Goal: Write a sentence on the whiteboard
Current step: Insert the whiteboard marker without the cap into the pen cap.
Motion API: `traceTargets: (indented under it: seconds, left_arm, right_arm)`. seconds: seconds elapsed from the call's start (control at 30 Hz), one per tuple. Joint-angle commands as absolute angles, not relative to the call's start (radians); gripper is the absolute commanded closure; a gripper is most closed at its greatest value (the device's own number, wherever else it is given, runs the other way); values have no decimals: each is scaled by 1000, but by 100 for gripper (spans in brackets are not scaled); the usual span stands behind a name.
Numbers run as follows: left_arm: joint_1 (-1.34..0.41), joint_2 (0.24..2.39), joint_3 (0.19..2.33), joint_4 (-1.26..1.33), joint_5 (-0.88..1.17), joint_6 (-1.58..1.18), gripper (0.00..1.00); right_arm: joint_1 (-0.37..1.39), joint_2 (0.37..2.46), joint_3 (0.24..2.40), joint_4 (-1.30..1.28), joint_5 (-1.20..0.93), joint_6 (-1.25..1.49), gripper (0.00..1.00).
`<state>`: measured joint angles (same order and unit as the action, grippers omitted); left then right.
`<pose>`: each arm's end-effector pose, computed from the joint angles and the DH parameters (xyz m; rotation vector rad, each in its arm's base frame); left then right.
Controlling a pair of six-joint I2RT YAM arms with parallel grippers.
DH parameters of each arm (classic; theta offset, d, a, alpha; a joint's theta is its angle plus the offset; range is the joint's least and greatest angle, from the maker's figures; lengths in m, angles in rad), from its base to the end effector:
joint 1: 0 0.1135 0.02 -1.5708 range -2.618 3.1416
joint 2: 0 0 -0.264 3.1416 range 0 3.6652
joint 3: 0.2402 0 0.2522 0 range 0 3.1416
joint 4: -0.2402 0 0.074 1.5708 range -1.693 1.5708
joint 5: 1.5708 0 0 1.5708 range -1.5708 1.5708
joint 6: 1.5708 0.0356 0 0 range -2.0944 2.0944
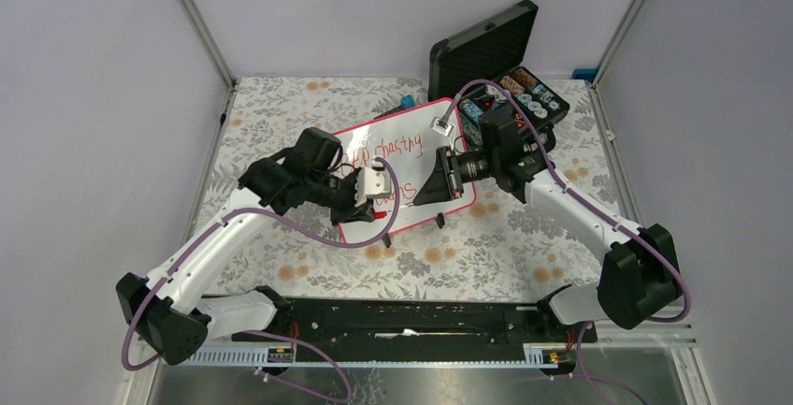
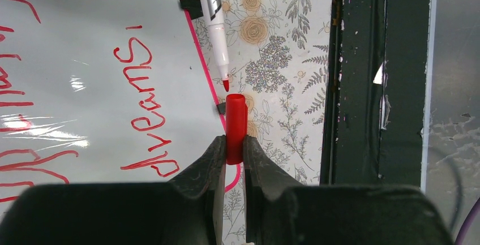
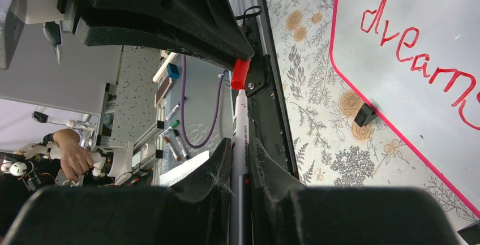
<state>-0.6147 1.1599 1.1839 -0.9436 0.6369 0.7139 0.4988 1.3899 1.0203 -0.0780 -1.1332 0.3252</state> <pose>0.1677 -0.1443 0.3398 1.6669 1.7014 -0.7398 0.2506 0.1732 0.3021 -0.9539 1.8894 1.6405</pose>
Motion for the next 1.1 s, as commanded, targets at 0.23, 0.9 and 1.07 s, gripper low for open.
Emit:
traceTargets:
  seconds: [0.23,0.9,1.07]
  left_arm:
    - [-621,1164,1212,-927,668,715,100]
    - [-627,1177,1221,-903,659,682,100]
    - [-627,1178,1217,-882,653,649,100]
  right_arm:
    - [518,1391,1066,-69,-1127,314,100]
    - [535,1396,1063,-70,-1109,307,100]
    - [538,1390,1062,-92,-1097,287,100]
